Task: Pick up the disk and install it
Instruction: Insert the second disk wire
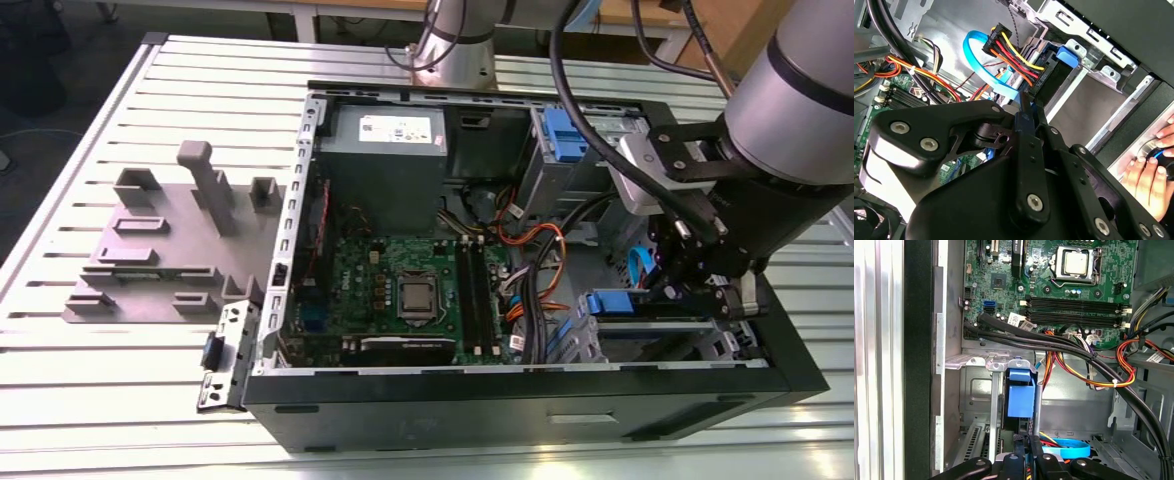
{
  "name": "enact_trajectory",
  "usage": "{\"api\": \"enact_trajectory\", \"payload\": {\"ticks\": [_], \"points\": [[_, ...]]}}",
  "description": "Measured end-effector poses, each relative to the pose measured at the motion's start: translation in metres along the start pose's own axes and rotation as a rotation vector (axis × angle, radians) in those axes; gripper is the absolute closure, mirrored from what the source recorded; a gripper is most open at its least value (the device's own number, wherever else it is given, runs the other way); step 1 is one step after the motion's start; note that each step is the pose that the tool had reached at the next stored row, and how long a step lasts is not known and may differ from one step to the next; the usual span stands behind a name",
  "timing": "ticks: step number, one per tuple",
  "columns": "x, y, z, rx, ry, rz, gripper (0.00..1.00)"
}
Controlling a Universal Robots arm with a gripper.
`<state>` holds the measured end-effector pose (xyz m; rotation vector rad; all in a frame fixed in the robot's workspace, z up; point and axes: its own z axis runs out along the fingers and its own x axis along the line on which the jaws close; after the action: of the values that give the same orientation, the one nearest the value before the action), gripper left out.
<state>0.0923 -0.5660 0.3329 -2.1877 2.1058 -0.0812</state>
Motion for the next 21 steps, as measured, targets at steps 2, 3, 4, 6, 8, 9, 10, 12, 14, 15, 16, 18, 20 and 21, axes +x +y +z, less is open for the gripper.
{"api": "enact_trajectory", "payload": {"ticks": [2,3,4,6,8,9,10,12,14,15,16,18,20,21], "points": [[0.0000,0.0000,0.0000,0.0000,0.0000,0.000,0.84],[0.0000,0.0000,0.0000,0.0000,-0.0003,0.000,0.84],[0.0000,0.0000,-0.0001,0.0000,-0.0009,0.000,0.84],[0.0000,-0.0001,-0.0006,0.0001,-0.0017,0.000,0.84],[-0.0001,-0.0002,-0.0013,0.0001,-0.0016,0.000,0.84],[-0.0001,-0.0002,-0.0016,0.0001,-0.0012,0.000,0.84],[-0.0001,-0.0002,-0.0017,0.0001,-0.0017,0.000,0.84],[-0.0001,-0.0002,-0.0019,0.0001,-0.0023,0.000,0.84],[-0.0001,-0.0002,-0.0019,0.0001,-0.0026,0.000,0.84],[-0.0001,-0.0002,-0.0020,0.0001,-0.0032,0.000,0.84],[0.0000,-0.0002,-0.0021,0.0002,-0.0056,0.001,0.84],[-0.0001,-0.0002,-0.0020,0.0006,-0.0122,0.002,0.84],[0.0001,-0.0002,-0.0020,0.0005,-0.0125,0.002,0.84],[0.0002,-0.0002,-0.0019,0.0005,-0.0126,0.002,0.84]]}}
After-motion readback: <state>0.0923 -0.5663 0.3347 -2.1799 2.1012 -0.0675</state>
